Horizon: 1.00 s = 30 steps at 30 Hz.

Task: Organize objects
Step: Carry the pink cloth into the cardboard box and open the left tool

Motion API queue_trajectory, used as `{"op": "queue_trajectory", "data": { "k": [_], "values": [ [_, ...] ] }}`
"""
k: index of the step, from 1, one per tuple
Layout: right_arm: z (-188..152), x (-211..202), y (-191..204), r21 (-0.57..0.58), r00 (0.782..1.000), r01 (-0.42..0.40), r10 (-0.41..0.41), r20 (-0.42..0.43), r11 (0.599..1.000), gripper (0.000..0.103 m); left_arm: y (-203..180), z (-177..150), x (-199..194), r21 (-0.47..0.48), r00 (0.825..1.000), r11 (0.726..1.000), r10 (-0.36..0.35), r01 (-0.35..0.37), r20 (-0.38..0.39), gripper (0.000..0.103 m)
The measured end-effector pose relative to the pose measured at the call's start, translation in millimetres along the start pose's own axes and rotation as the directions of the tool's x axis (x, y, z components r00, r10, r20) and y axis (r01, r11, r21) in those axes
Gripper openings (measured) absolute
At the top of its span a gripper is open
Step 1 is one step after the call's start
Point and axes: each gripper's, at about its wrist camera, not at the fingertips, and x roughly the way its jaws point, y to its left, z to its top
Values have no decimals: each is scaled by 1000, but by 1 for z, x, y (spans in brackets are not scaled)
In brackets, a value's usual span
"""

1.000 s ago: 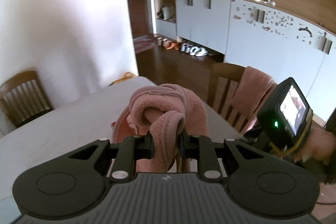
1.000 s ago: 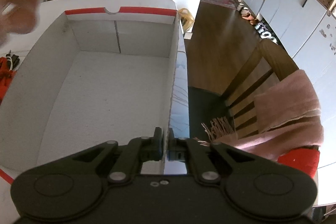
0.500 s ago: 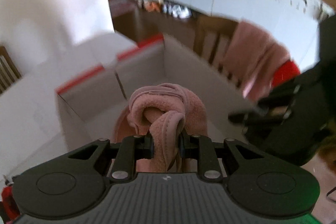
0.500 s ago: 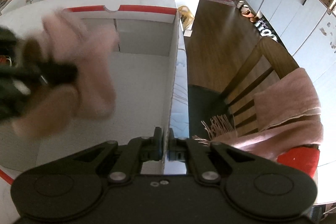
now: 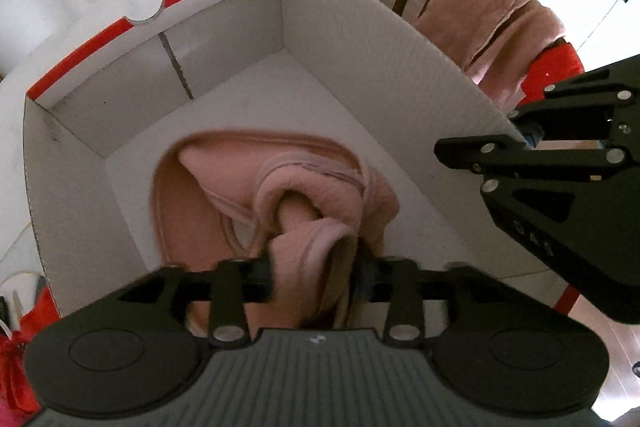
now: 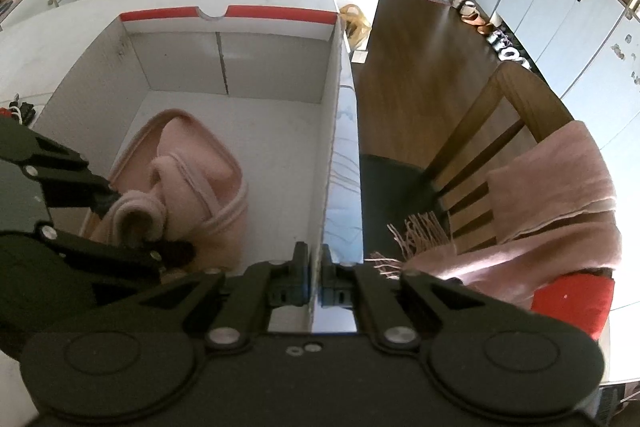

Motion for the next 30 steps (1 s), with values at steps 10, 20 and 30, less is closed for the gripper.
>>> {"op": "queue_trajectory", "data": {
  "k": [10,20,30],
  "values": [
    [0,0,1,-8,1000,-2,2,0,1000,2,7,-6,-39,-43,995,999,15,-11,97,76],
    [0,-1,4,-17,1000,9,-9,-2,1000,3,30,-42,-130,-106,966,993,68,-43,248,76],
    [4,-2,6,5,1000,22,-22,-16,1000,3,94,-99,-186,-231,936,964,195,-129,294,90]
  ]
}}
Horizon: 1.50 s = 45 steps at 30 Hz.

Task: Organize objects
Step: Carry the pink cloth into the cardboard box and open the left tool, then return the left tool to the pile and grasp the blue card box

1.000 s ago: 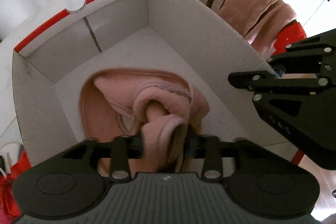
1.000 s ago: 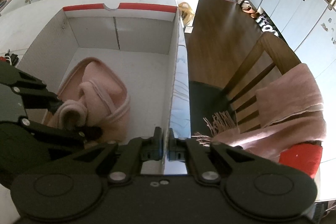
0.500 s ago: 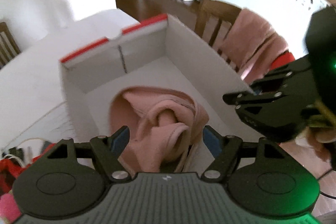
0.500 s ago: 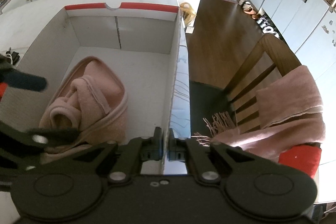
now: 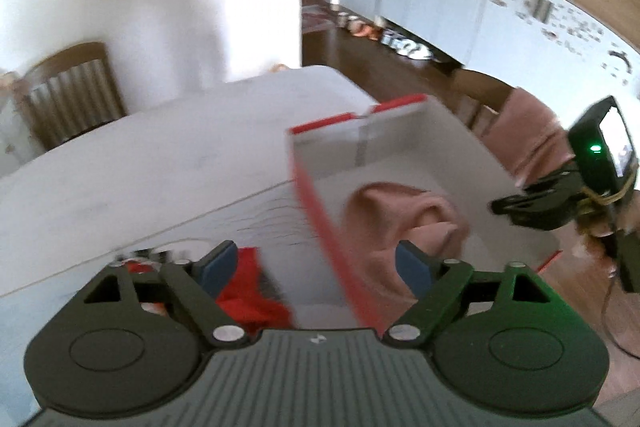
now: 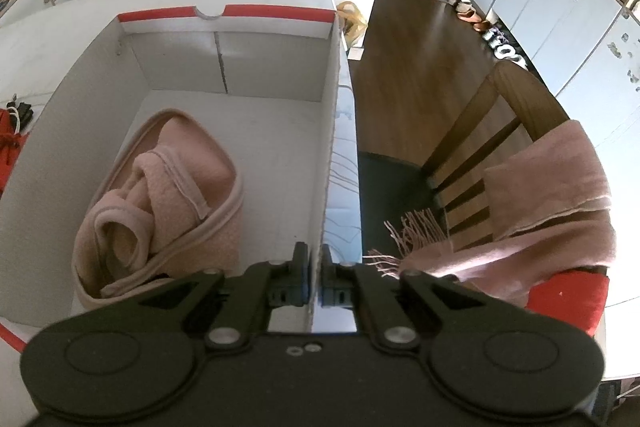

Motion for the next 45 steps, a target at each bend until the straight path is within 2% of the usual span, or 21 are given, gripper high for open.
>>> {"op": "queue_trajectory", "data": {
  "k": [5,11,16,18,25,33,37,39,41,45],
  "values": [
    [2,2,1,14,1000,9,-9,-11,1000,3,44,-19,-14,-56,999,997,48,-48,2,100],
    [1,3,1,29,1000,19,-18,-20,999,3,88,-48,-16,-107,996,990,88,-91,-35,103],
    [-1,4,4,36,999,30,-29,-26,999,4,112,-88,-14,-147,989,981,112,-126,-96,103],
    [-1,4,6,35,999,35,-34,-28,999,4,118,-103,-12,-169,987,978,101,-122,-127,103],
    [-1,2,9,30,998,45,-44,-33,999,4,122,-154,15,-203,967,963,131,-177,-219,103],
    [-2,1,15,21,997,66,-65,-34,998,5,129,-188,35,-260,947,937,156,-231,-281,102],
    [-3,2,15,29,997,65,-64,-34,997,5,127,-195,34,-247,948,942,157,-228,-276,91],
    [-3,4,14,30,997,64,-63,-38,997,5,127,-198,34,-248,950,944,146,-217,-276,74],
    [-3,4,14,38,997,63,-62,-39,997,5,126,-200,35,-249,951,946,136,-207,-277,63],
    [-3,3,16,36,997,72,-71,-37,997,5,126,-202,37,-243,948,946,141,-214,-287,54]
  ]
}}
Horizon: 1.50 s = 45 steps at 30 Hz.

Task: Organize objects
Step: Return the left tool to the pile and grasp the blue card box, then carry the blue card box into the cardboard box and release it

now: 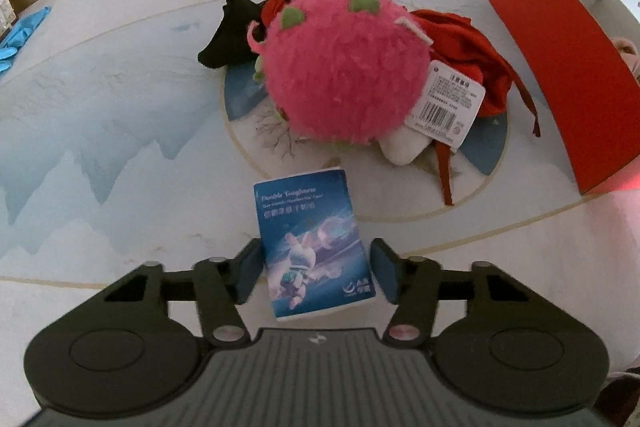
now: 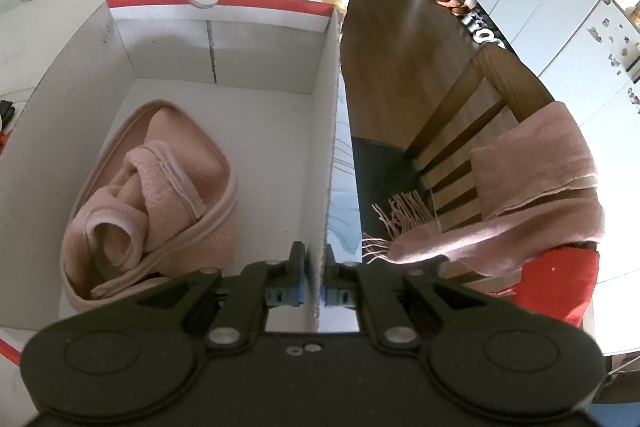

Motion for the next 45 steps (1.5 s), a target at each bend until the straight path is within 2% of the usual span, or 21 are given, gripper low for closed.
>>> {"op": "queue_trajectory", "data": {
  "k": [8,14,21,27,33,39,45],
  "values": [
    [0,-1,2,-45,1000,-8,8,-16,999,6,-7,2,2,-21,999,999,40,-41,-14,52],
    [1,-1,-4,-81,998,-62,61,-13,995,4,-19,6,-9,-68,999,996,53,-53,-6,52],
    [-3,0,-10,-112,994,-107,106,-10,988,4,-45,20,-35,-98,1000,995,4,-2,20,52],
    [-3,0,-12,-128,993,-115,115,-13,985,4,-79,46,-70,-33,995,997,-67,69,77,52],
    [-4,0,-13,-143,991,-131,131,-9,981,4,-118,75,-97,68,982,989,-140,132,129,52],
    [-8,0,-14,-173,991,-127,131,8,977,5,-163,107,-103,197,969,967,-194,162,154,52],
    [-6,0,-14,-172,992,-126,129,8,977,5,-213,143,-90,327,960,929,-234,173,155,52]
  ]
}}
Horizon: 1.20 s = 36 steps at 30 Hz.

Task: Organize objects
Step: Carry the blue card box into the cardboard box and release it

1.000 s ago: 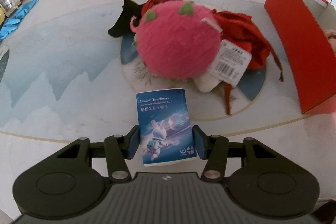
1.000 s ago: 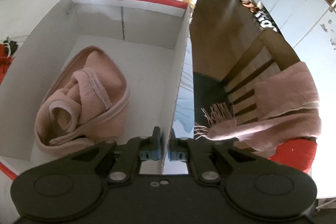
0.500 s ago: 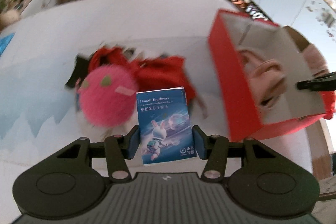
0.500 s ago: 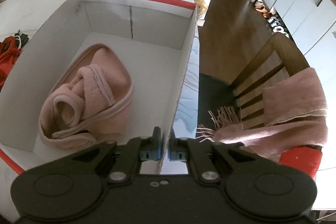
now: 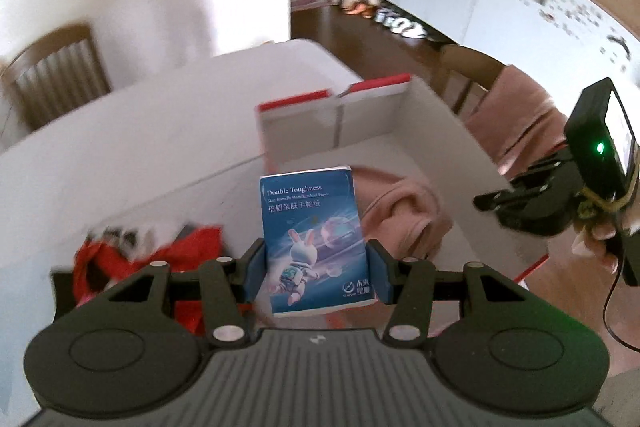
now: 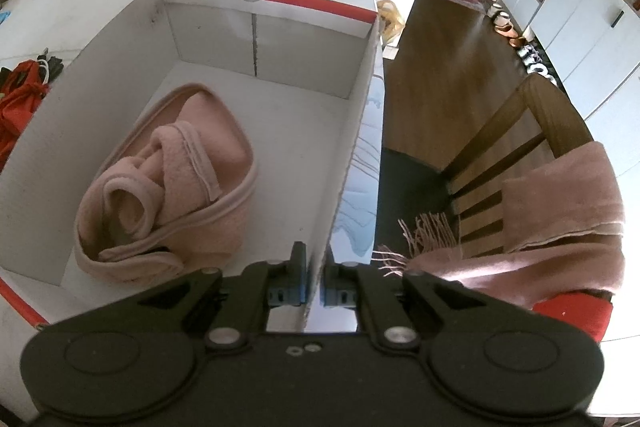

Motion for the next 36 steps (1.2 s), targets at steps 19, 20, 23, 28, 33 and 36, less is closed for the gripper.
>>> {"op": "queue_trajectory", "data": {
  "k": [19,20,23,28,33,36],
  "values": [
    [-1,1,-3,19,1000,-8,8,-3,1000,4,-68,58,119,222,996,975,13,7,-89,52],
    [-1,1,-3,21,1000,-9,9,-3,1000,4,-70,59,124,227,995,974,17,6,-96,52],
    [-1,1,-4,20,1000,-9,9,-6,1000,4,-75,62,139,245,992,970,28,2,-120,52],
    [0,2,-3,20,1000,-11,11,-10,1000,4,-81,60,157,280,986,960,45,1,-158,52],
    [1,3,-4,25,1000,-13,13,-12,1000,4,-84,56,169,301,978,954,57,7,-203,52],
    [1,4,-4,24,1000,-12,12,-15,1000,4,-84,53,173,307,974,952,65,5,-216,52]
  ]
}}
